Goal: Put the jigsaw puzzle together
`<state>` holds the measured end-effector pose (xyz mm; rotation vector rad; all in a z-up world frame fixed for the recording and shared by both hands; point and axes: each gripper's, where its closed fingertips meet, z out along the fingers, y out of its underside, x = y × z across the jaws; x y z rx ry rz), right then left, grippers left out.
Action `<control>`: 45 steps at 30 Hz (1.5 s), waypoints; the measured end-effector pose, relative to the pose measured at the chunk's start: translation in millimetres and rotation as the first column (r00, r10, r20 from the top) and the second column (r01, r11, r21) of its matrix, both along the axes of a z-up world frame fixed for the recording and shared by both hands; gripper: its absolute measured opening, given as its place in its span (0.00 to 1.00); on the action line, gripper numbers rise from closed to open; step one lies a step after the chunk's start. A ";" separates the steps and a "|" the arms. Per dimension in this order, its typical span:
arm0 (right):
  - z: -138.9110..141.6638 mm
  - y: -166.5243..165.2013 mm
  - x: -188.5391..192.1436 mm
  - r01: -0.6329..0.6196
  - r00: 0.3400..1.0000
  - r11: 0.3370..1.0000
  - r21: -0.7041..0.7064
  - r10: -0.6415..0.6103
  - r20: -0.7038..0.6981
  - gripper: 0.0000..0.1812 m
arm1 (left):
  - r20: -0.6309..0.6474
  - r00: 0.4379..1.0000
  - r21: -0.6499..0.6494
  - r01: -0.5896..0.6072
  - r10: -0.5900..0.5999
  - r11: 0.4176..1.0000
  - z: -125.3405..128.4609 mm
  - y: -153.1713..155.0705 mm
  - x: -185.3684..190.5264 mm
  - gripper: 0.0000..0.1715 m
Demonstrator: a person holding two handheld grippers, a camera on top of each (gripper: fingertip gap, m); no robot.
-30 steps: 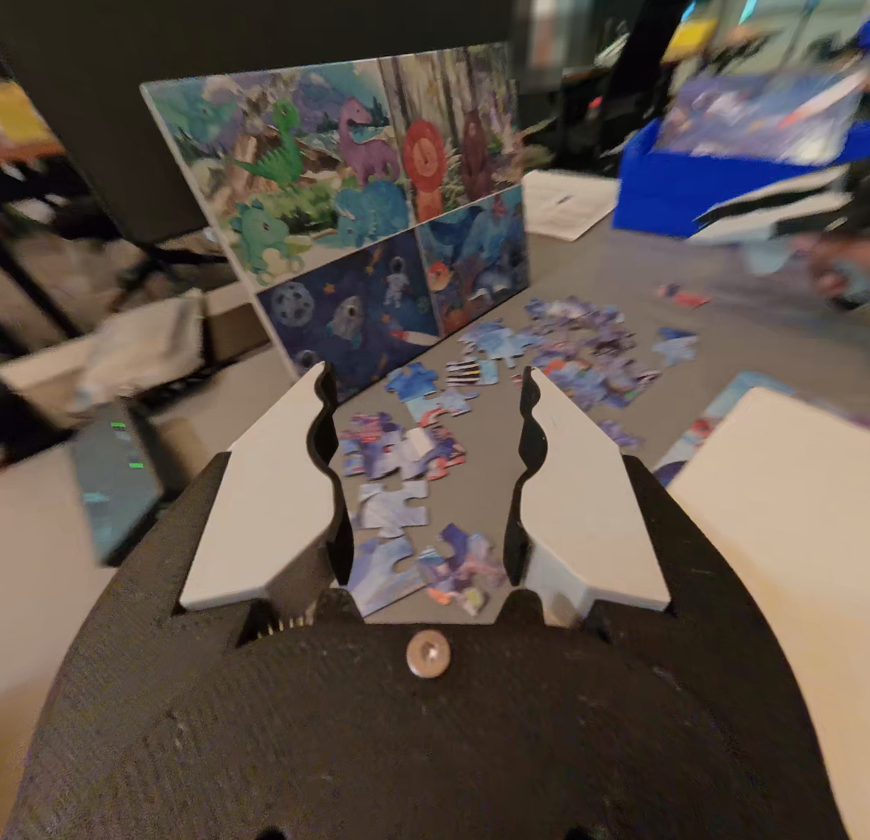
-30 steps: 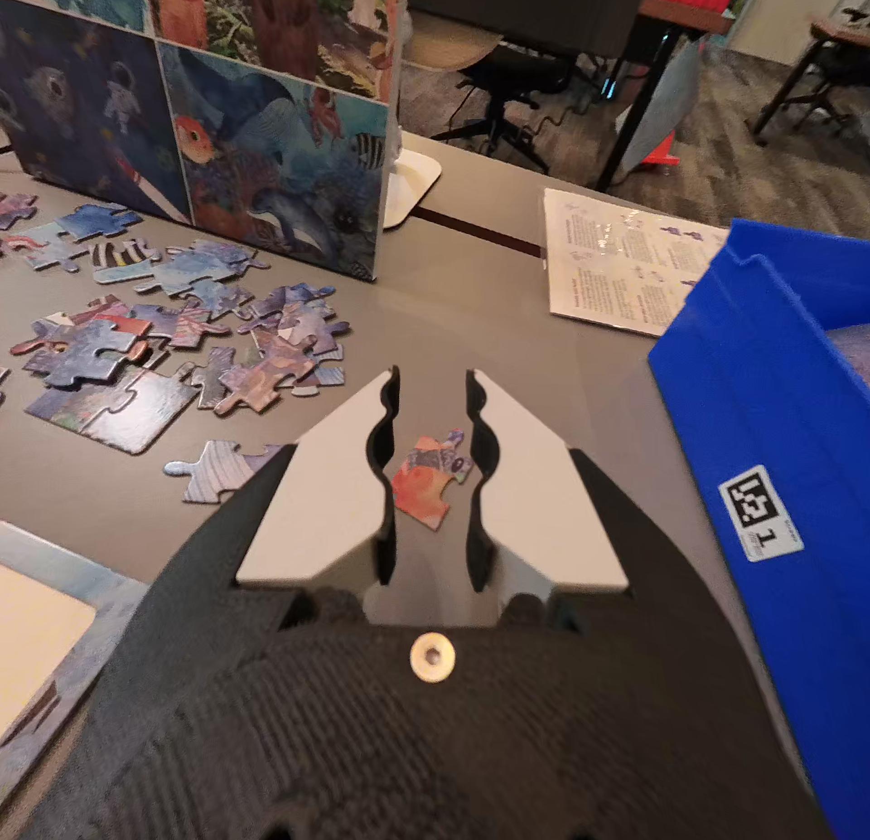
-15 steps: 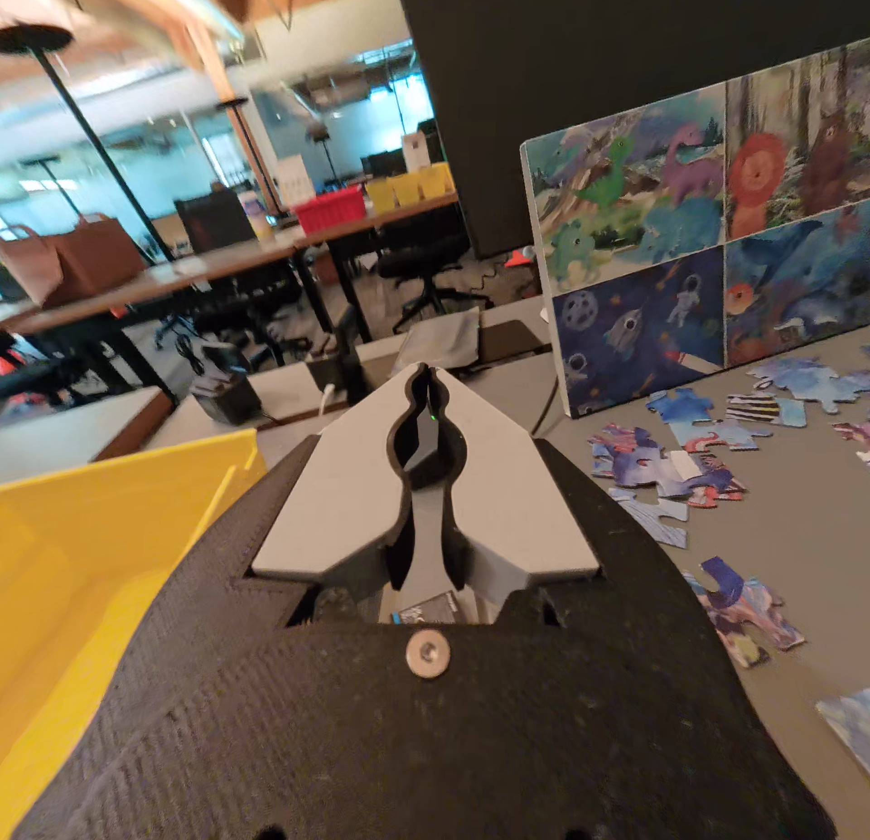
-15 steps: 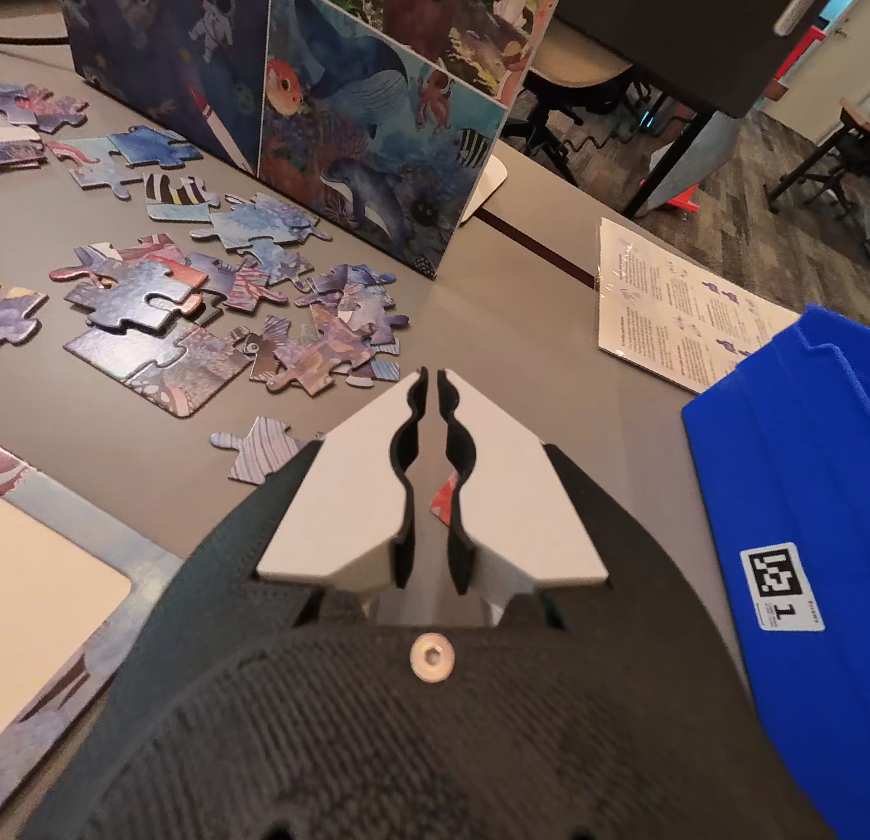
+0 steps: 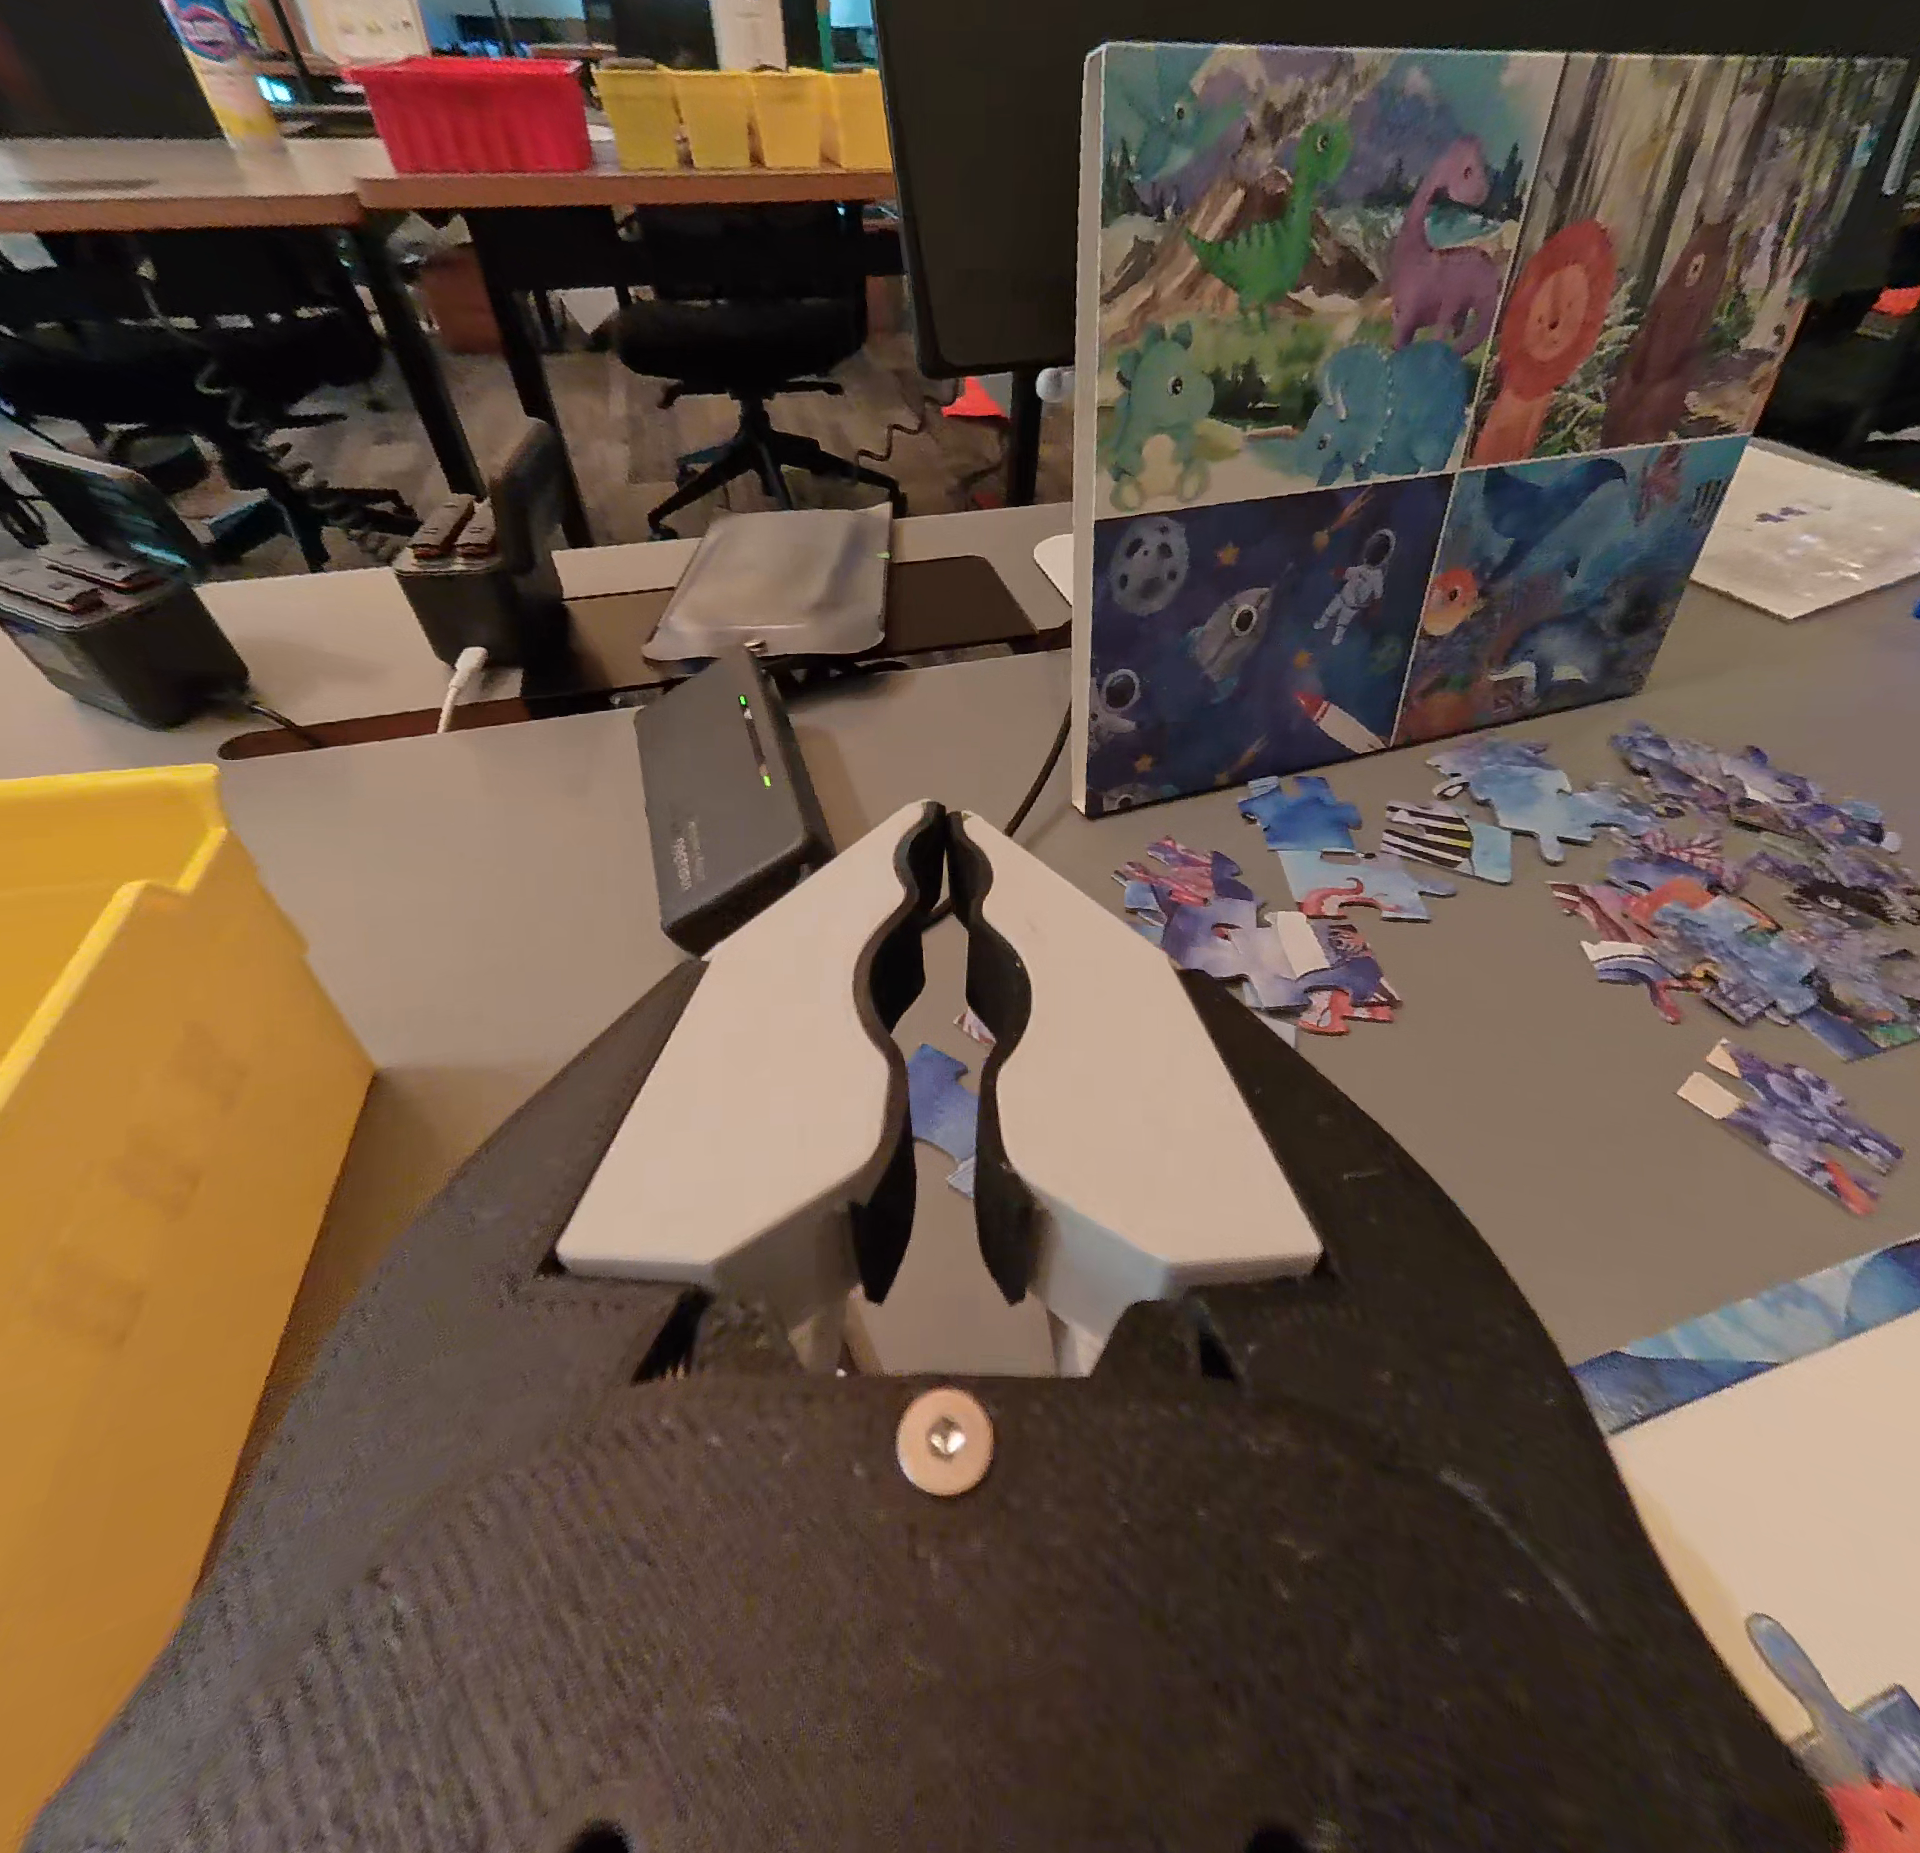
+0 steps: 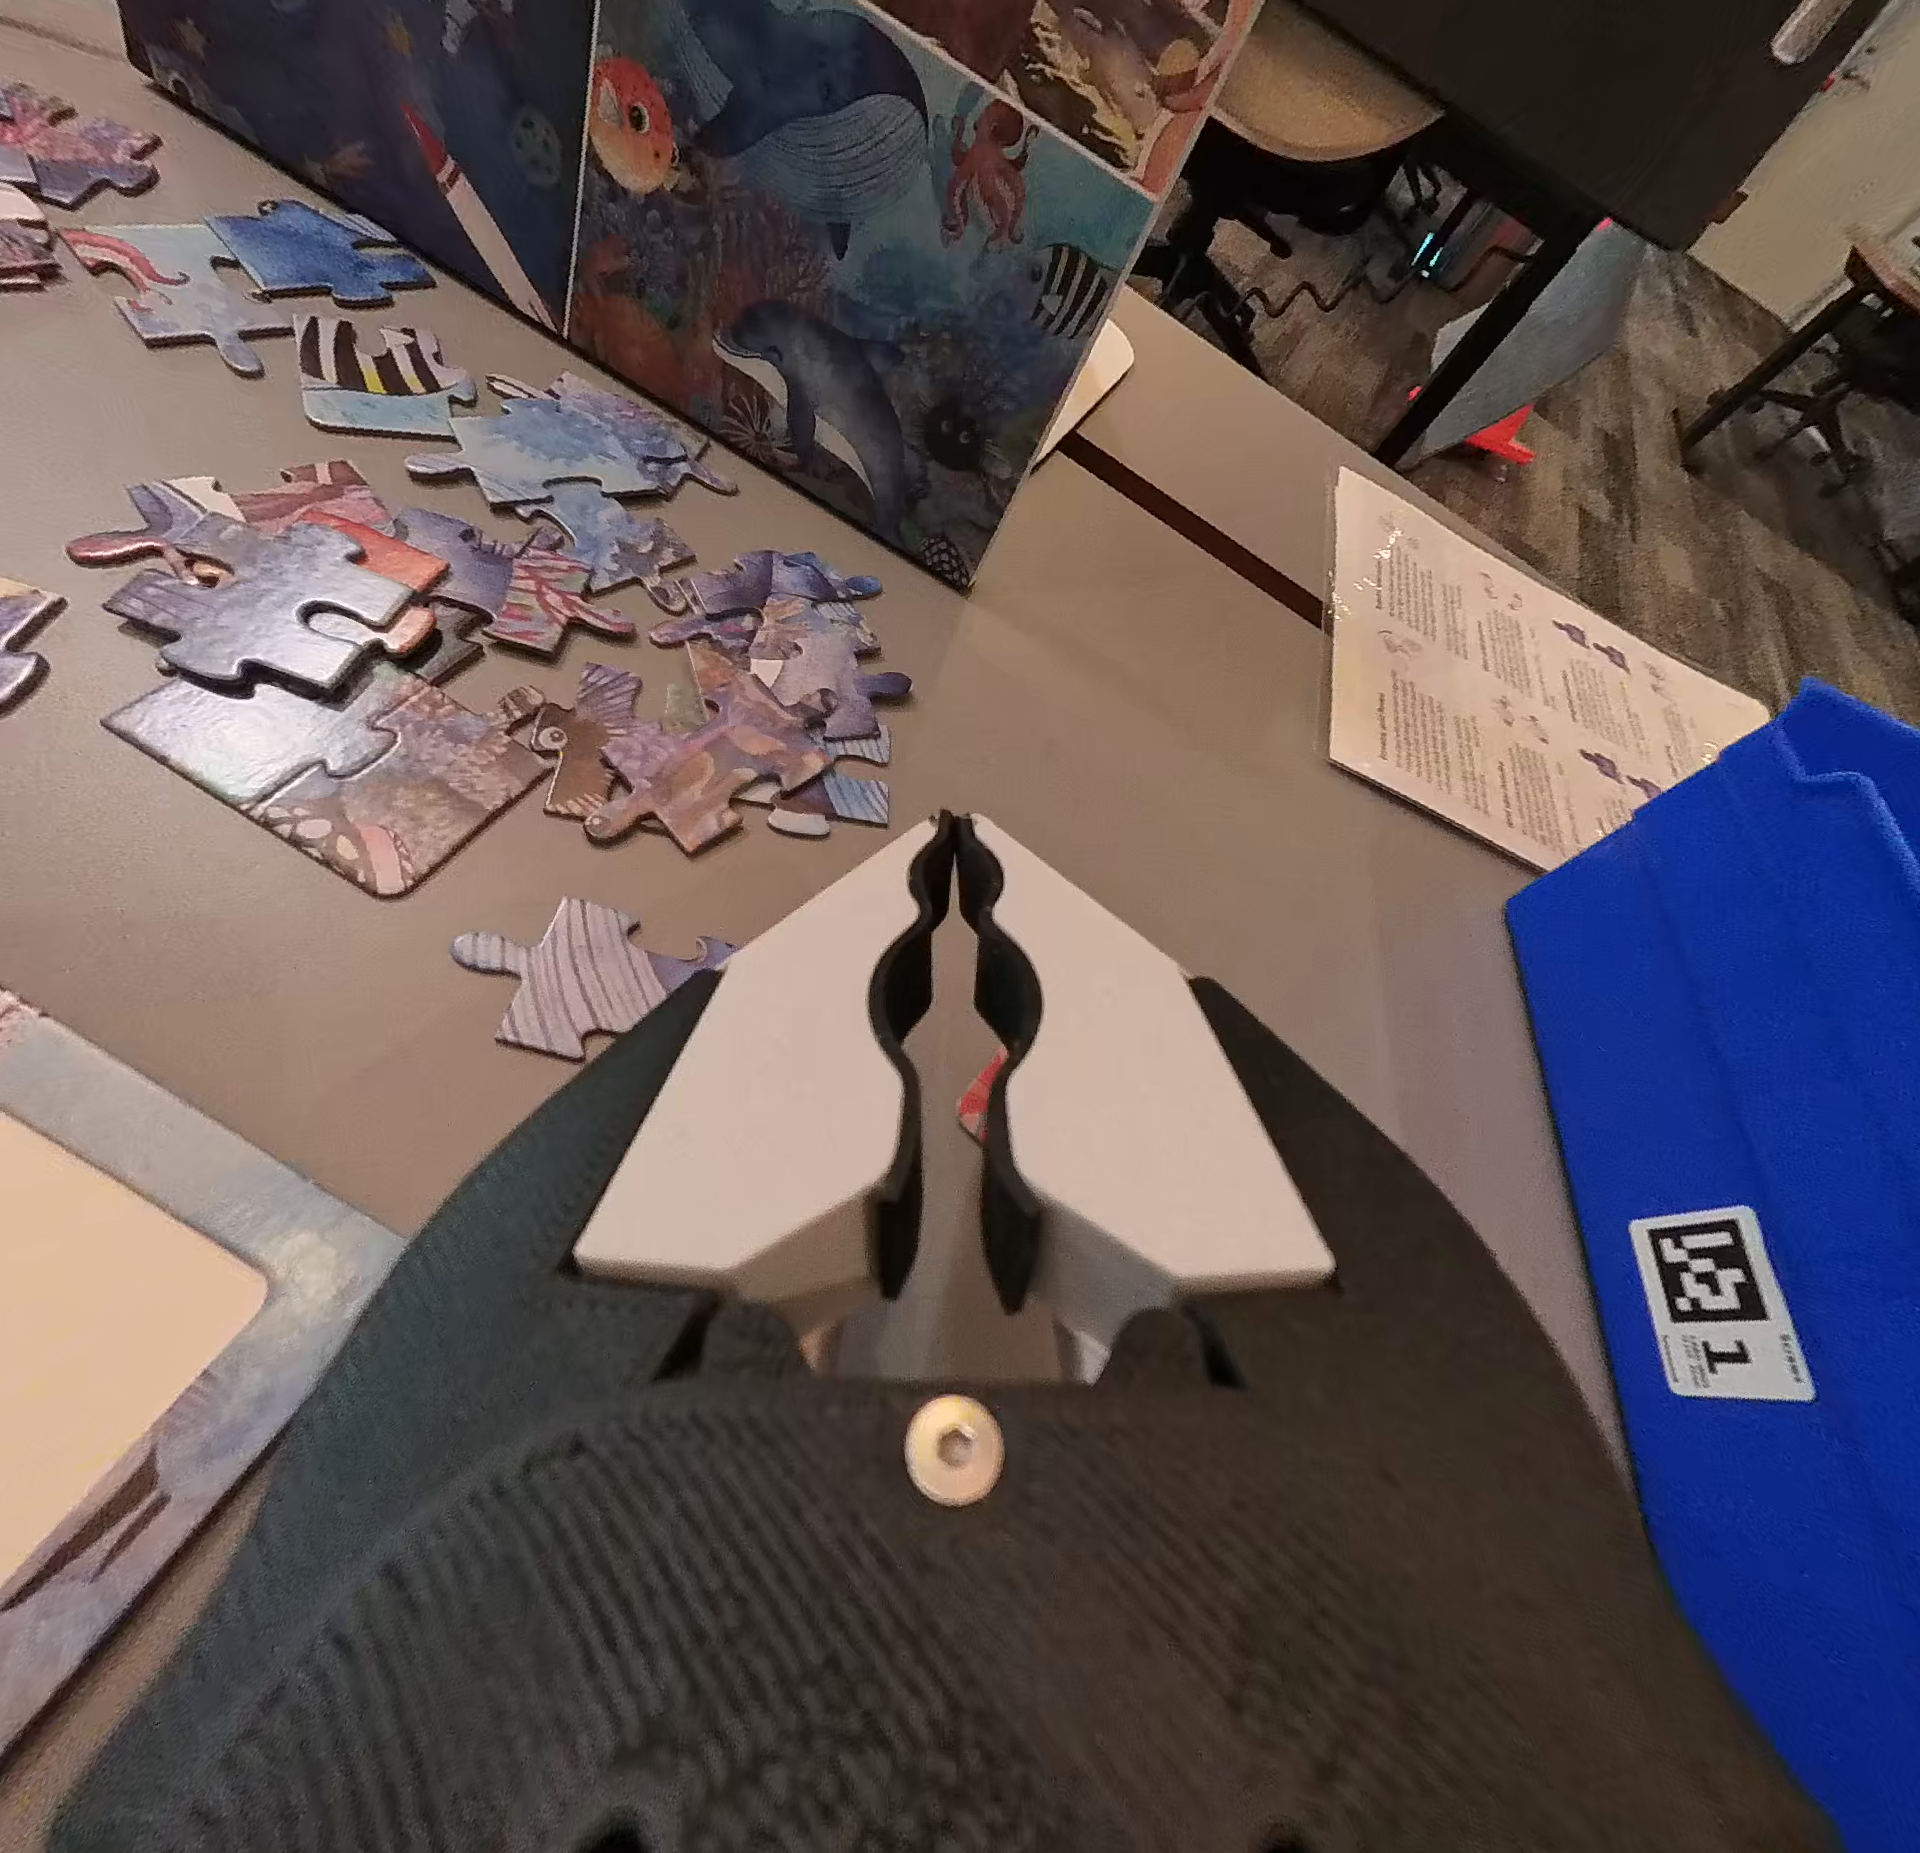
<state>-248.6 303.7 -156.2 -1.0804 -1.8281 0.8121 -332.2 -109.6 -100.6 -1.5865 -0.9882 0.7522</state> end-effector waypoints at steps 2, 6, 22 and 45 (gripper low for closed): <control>0.9 -0.5 -0.1 -0.001 1.000 1.000 -0.004 0.001 -0.006 0.00 | 0.001 1.000 0.014 0.005 -0.005 1.000 0.8 1.1 0.6 0.00; 2.8 -1.1 0.1 -0.004 1.000 1.000 -0.031 0.004 -0.010 0.00 | 0.038 0.998 0.059 0.048 -0.050 0.997 -1.6 7.6 3.8 0.00; 2.7 -3.1 0.3 -0.011 1.000 1.000 -0.011 0.011 -0.011 0.00 | 0.377 0.905 -0.237 0.299 -0.197 0.924 -88.8 41.7 28.8 0.31; 0.7 -6.8 0.2 -0.021 1.000 1.000 0.015 0.021 -0.006 0.00 | 0.475 0.851 -0.283 0.390 -0.226 0.876 -106.8 46.4 41.2 0.18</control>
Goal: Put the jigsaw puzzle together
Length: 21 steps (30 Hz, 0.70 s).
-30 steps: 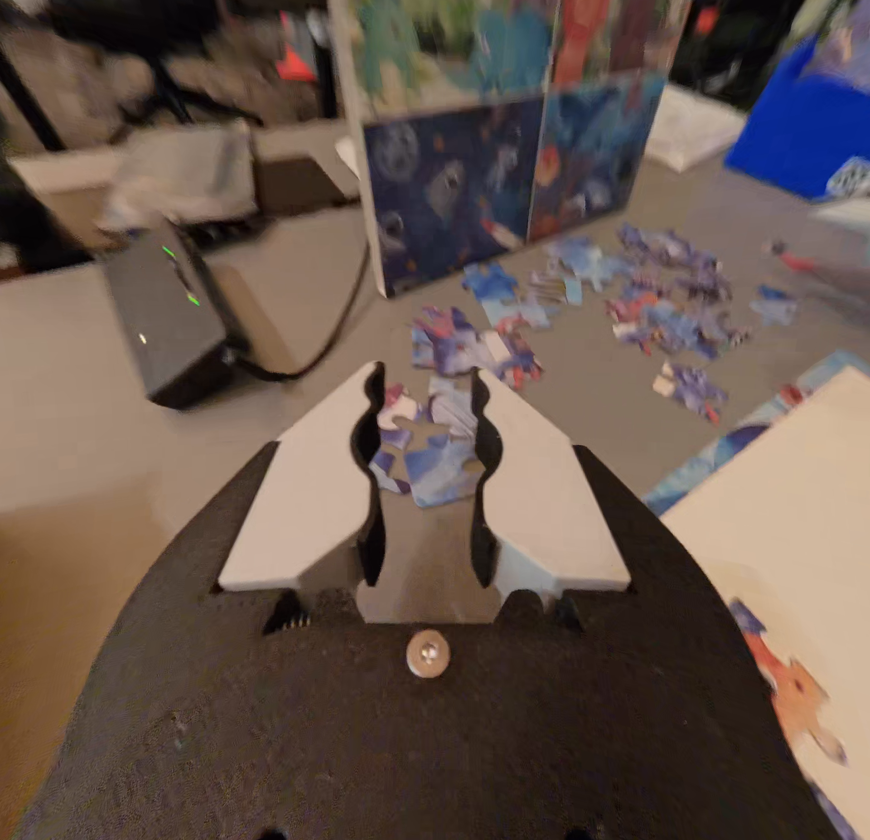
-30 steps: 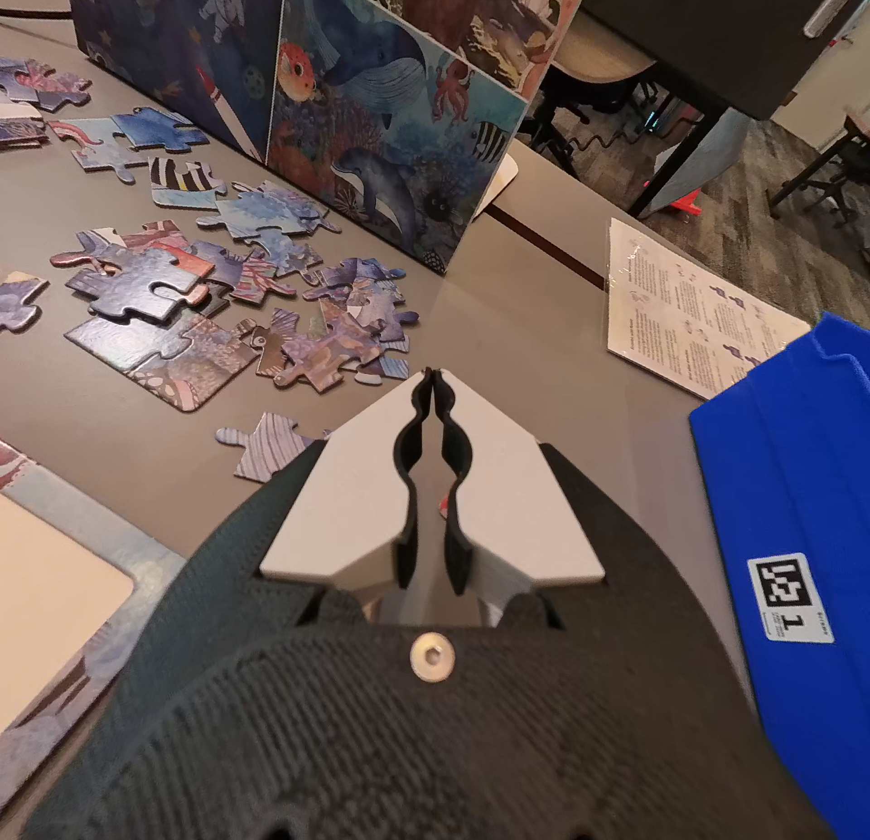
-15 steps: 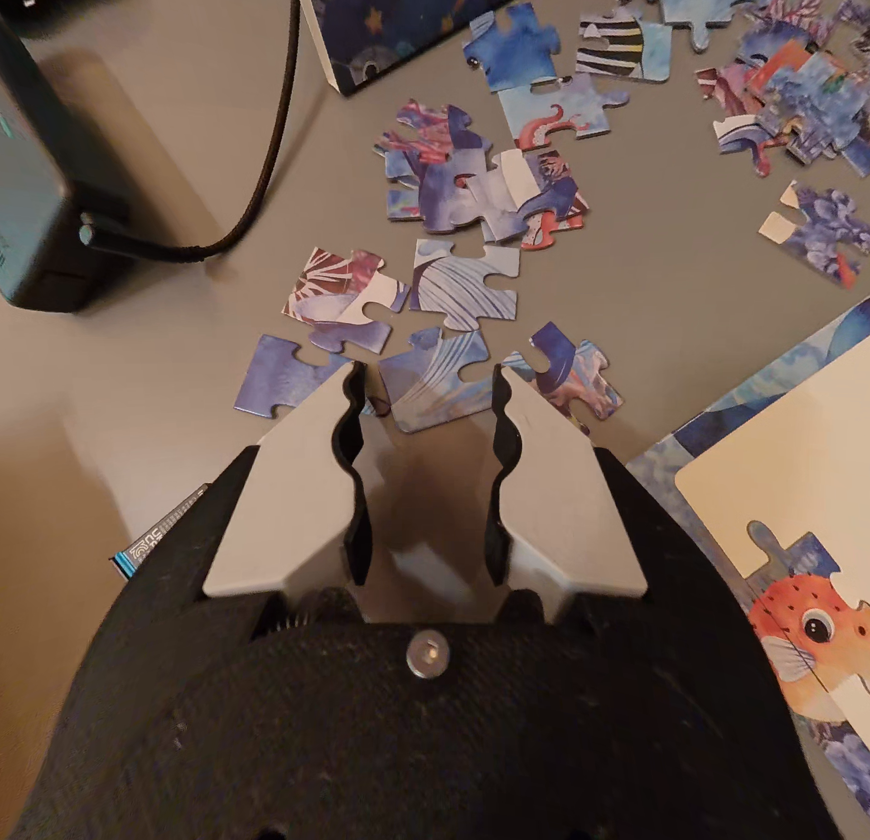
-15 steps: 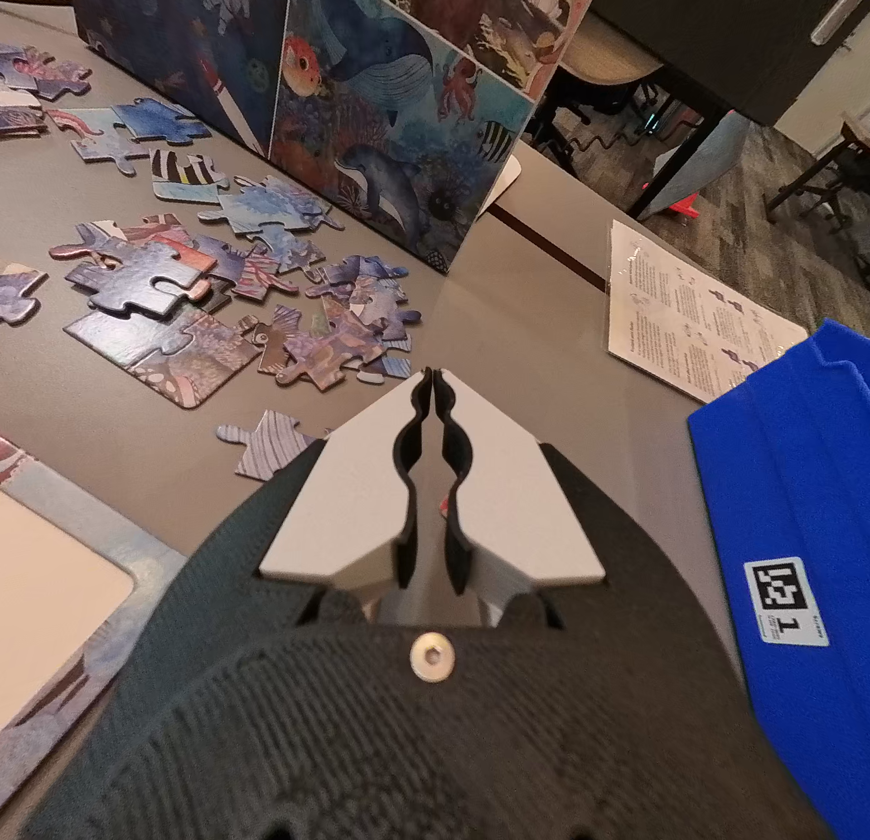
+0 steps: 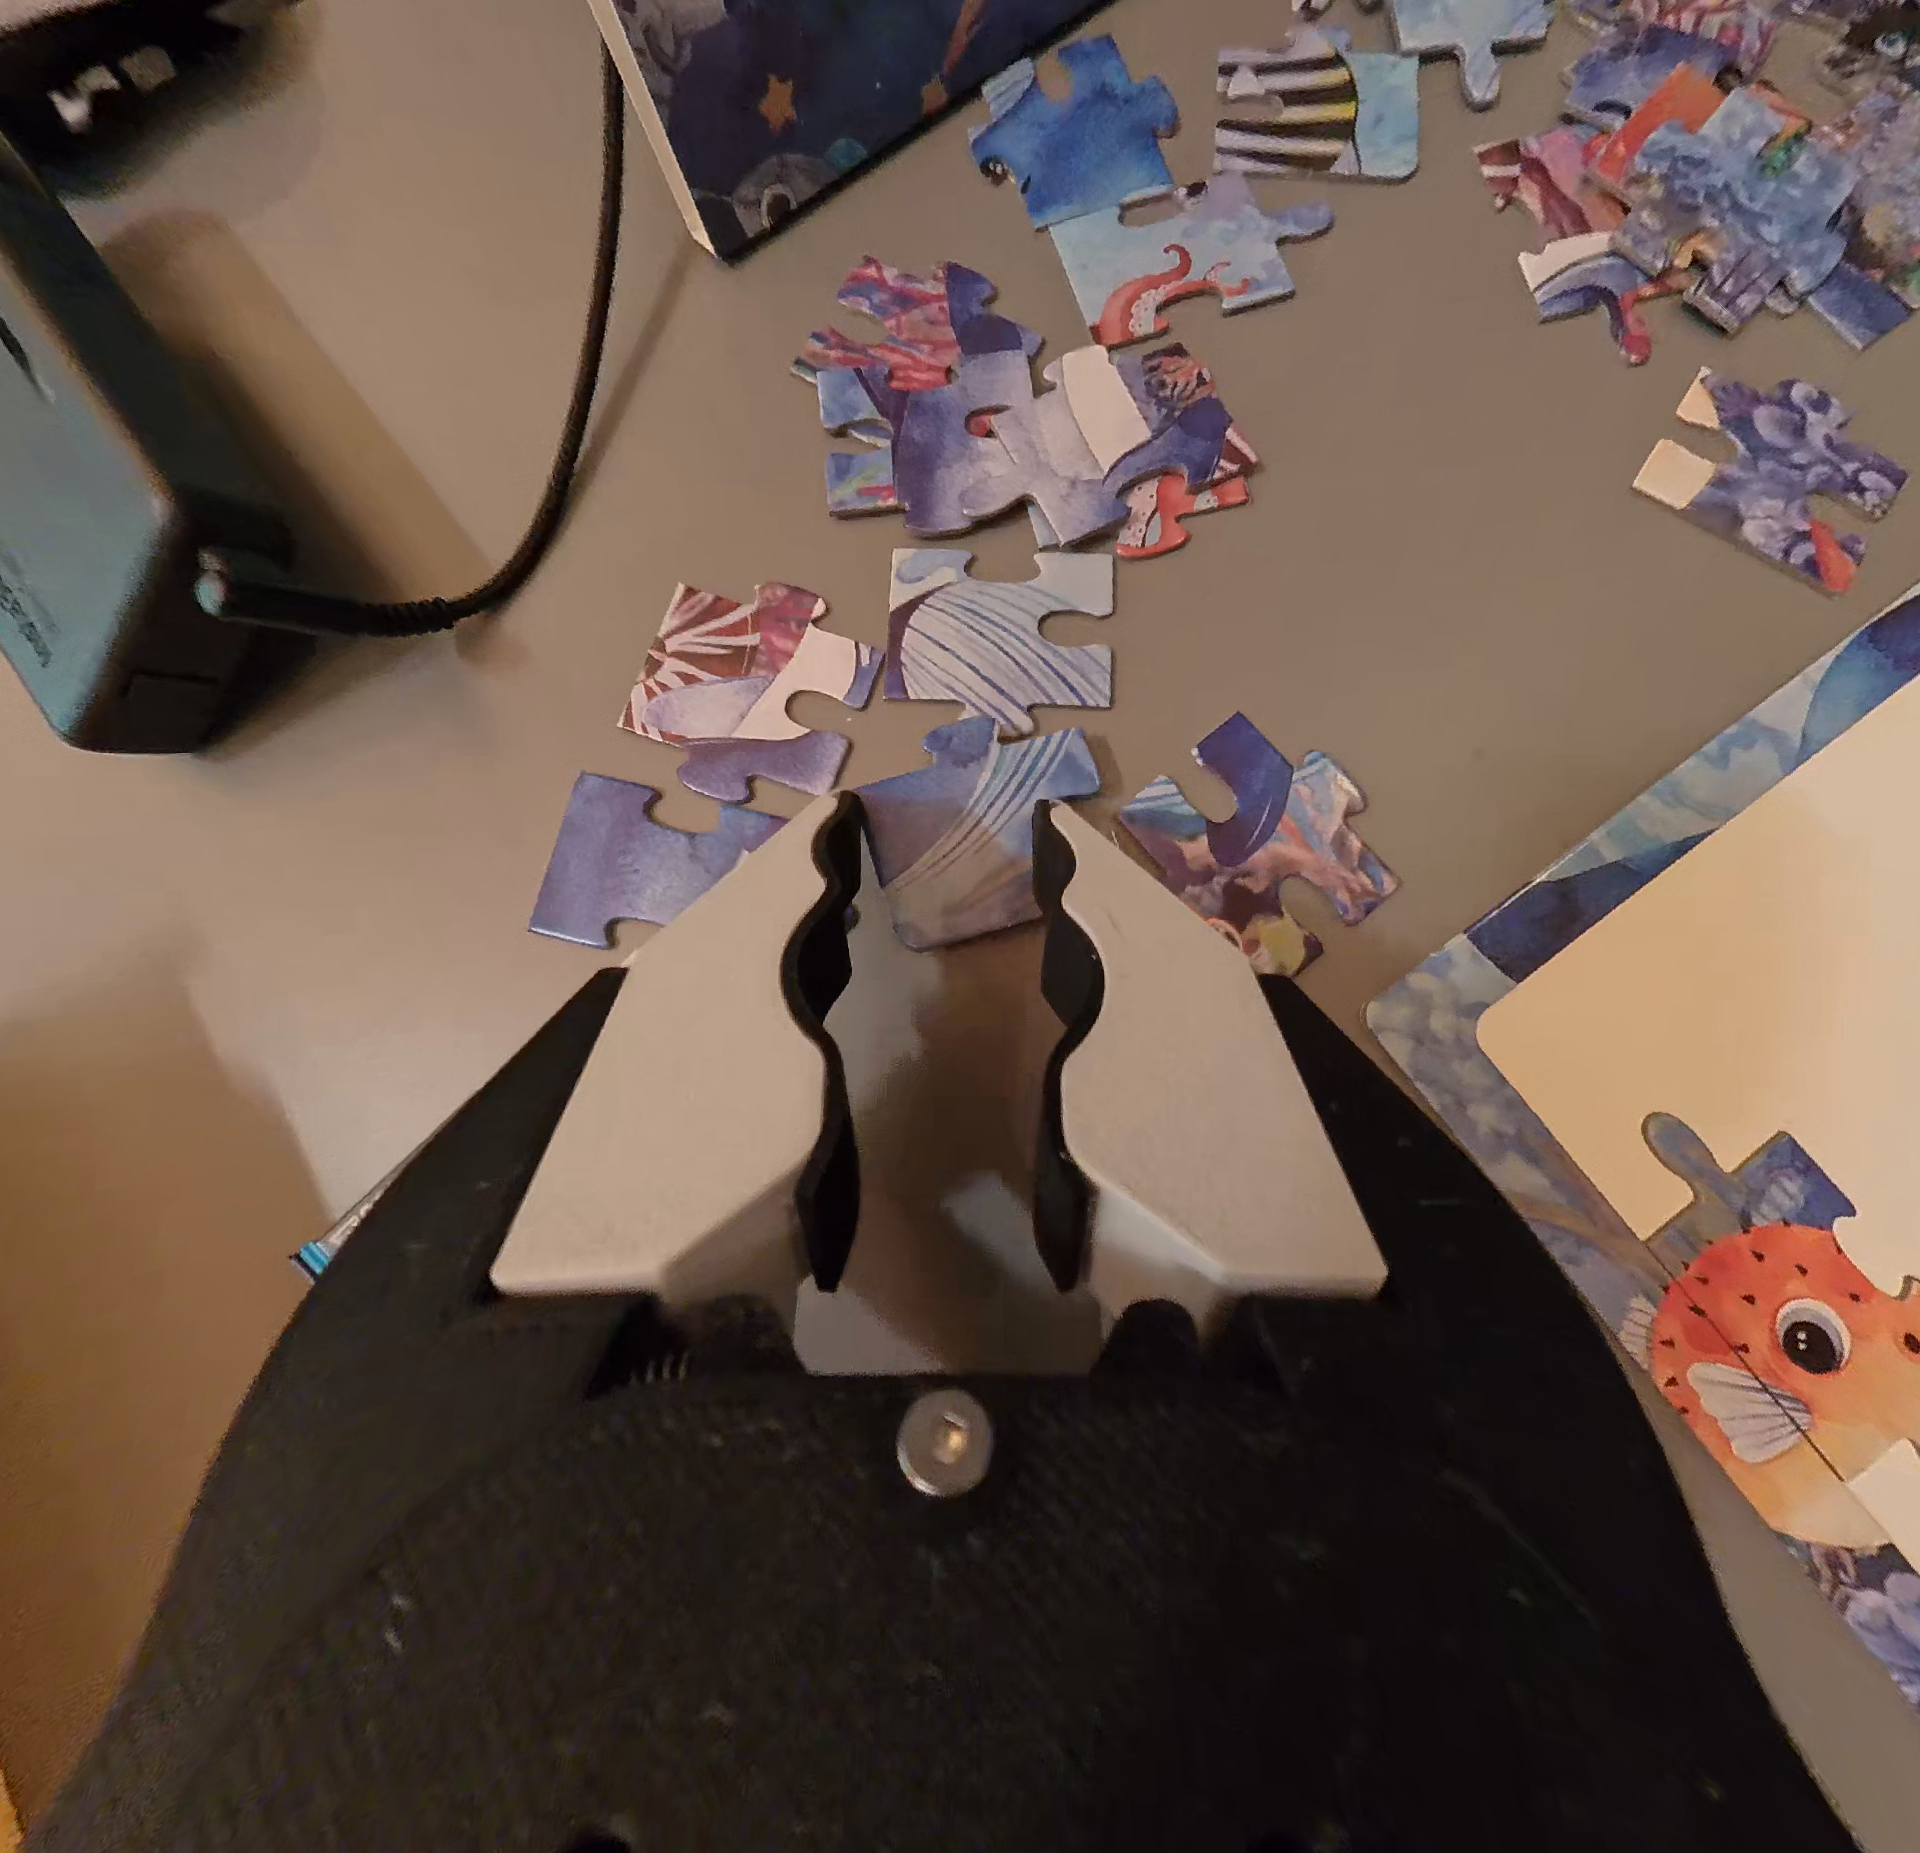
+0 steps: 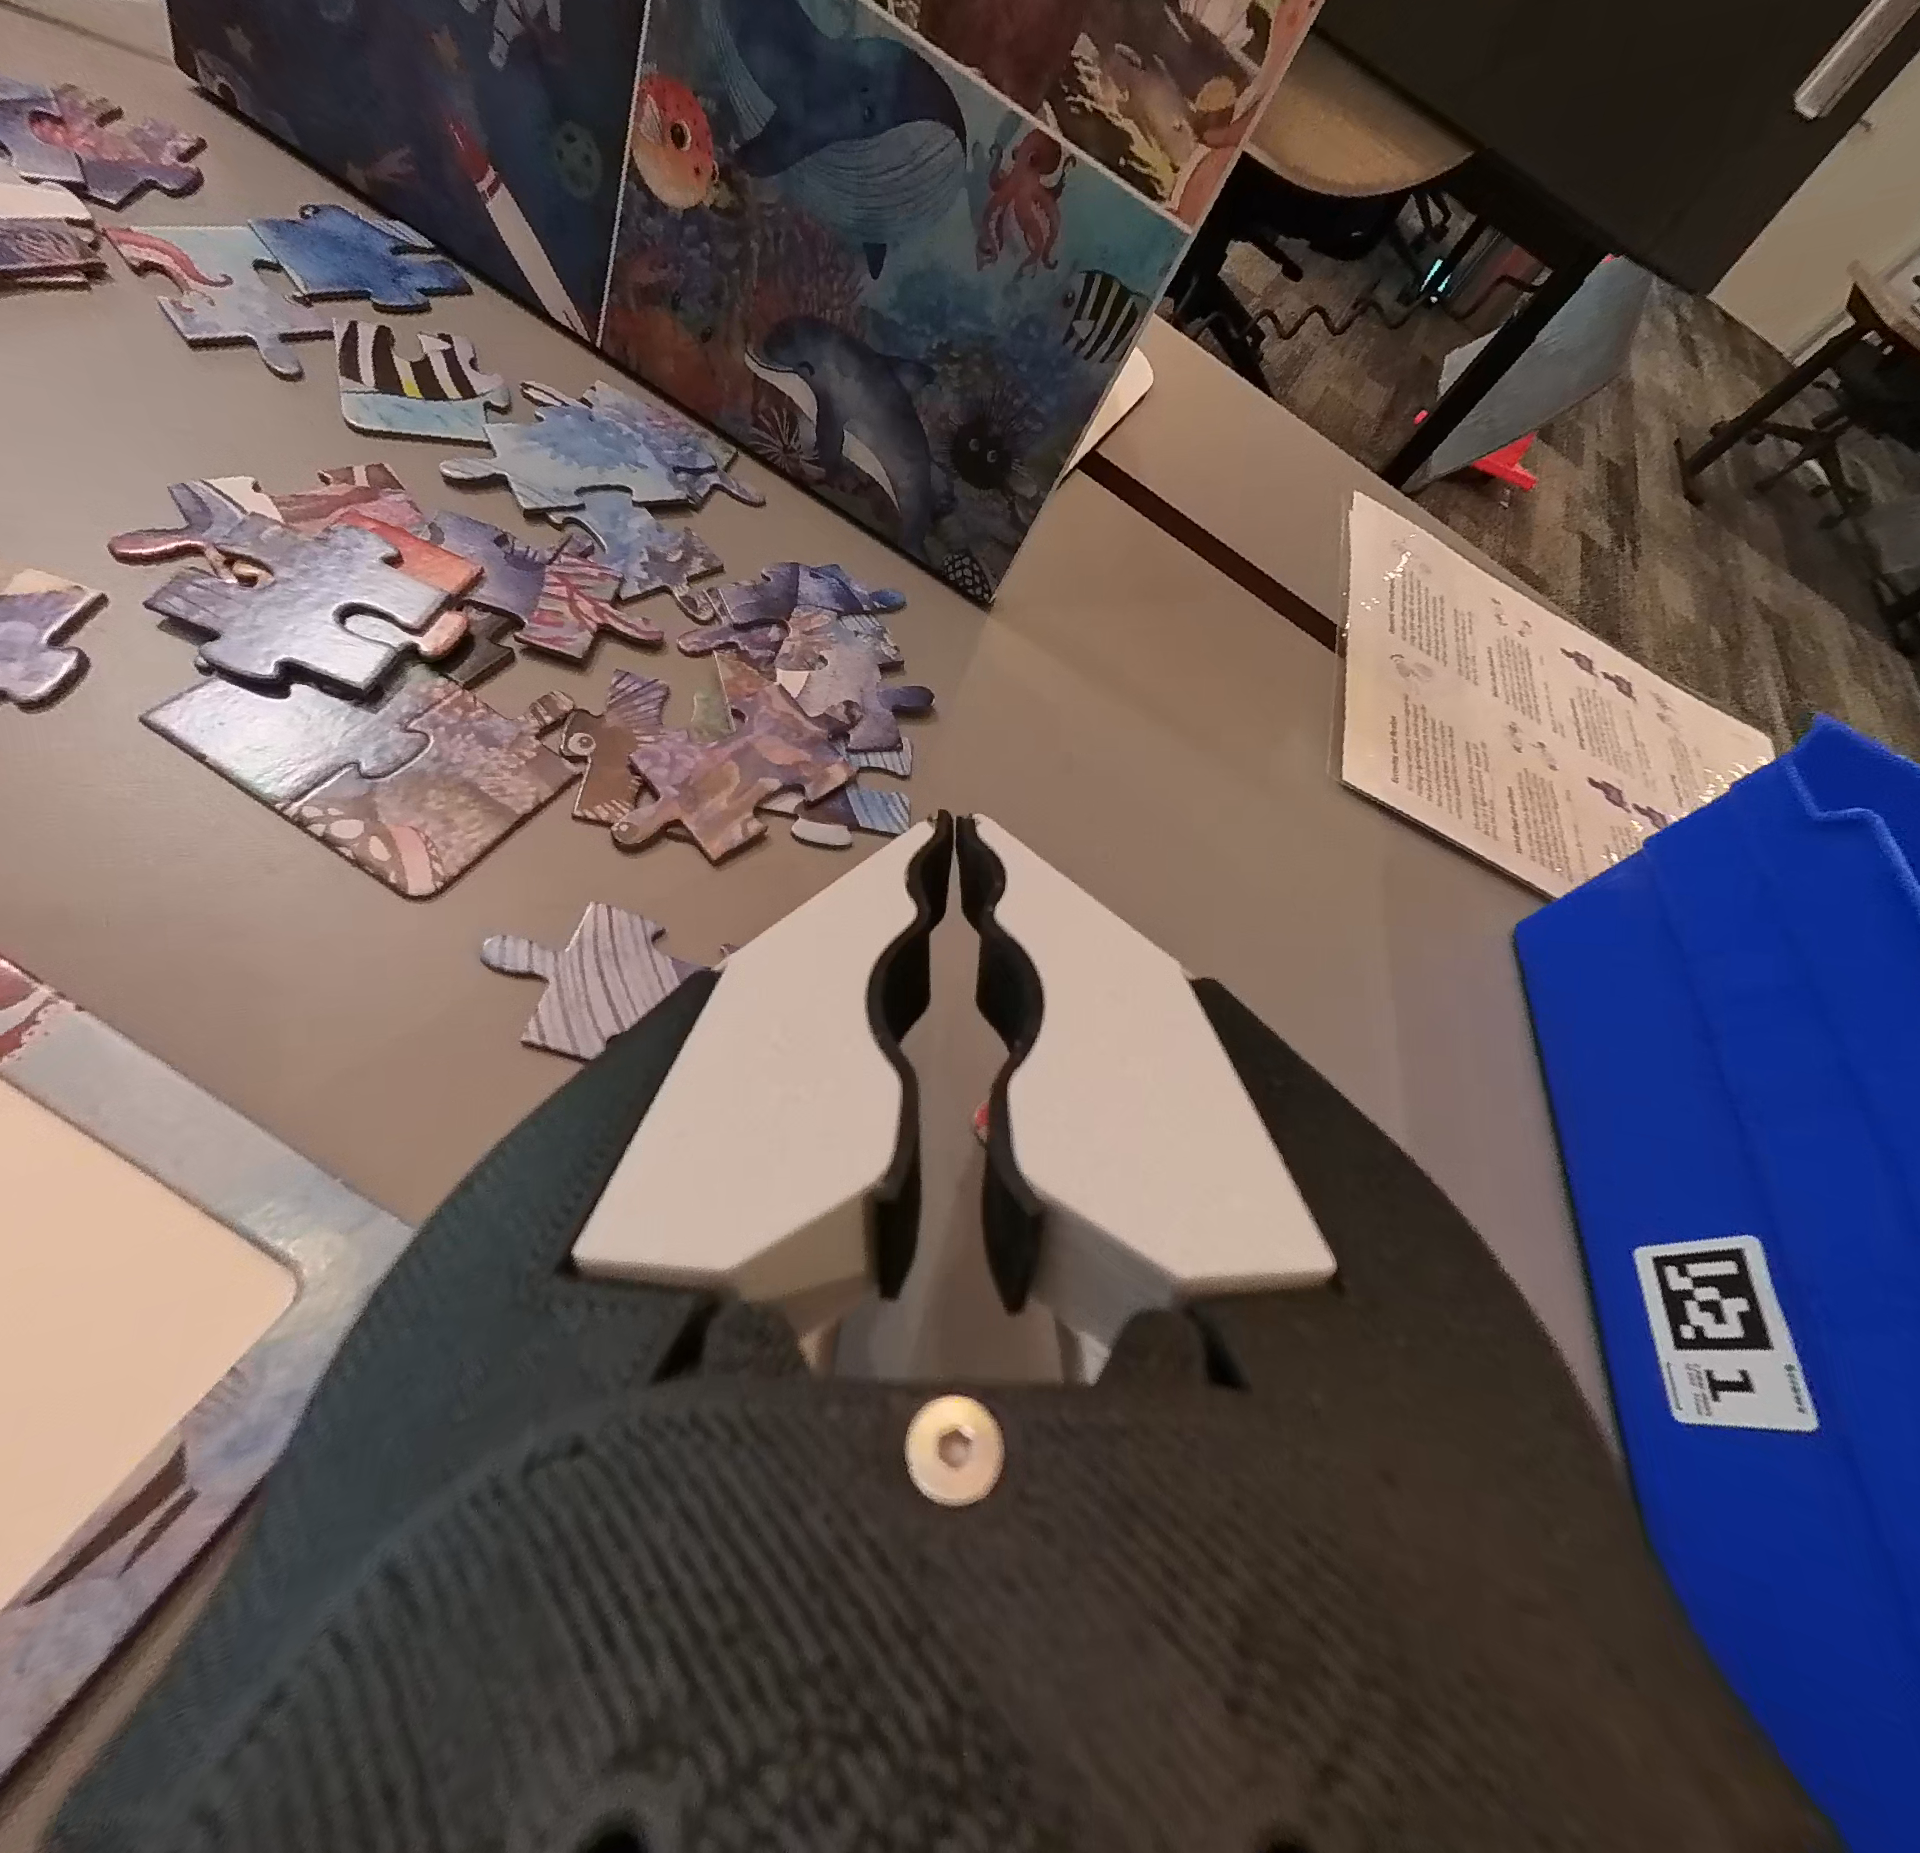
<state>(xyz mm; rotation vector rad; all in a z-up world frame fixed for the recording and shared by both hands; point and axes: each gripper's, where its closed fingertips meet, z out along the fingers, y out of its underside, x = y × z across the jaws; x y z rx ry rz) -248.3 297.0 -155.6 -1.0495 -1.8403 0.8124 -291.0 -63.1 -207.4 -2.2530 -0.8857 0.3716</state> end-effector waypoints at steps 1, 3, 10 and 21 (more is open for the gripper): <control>0.3 -0.1 0.0 0.000 1.000 1.000 0.001 0.000 -0.001 0.00 | -0.019 1.000 0.011 -0.002 0.003 1.000 4.1 0.3 -1.6 0.18; 0.9 -0.6 0.2 -0.002 1.000 1.000 0.002 0.002 -0.003 0.00 | -0.062 0.998 0.045 0.013 -0.010 0.999 14.1 3.6 -3.1 0.18; 0.8 -4.5 0.6 -0.014 1.000 1.000 0.013 0.014 -0.003 0.00 | -0.240 0.959 0.111 0.184 -0.153 0.977 47.7 30.4 11.3 0.18; 0.5 -8.8 0.9 -0.027 1.000 0.999 0.021 0.027 -0.001 0.00 | -0.225 0.795 0.078 0.591 -0.563 0.803 38.9 67.4 82.0 0.18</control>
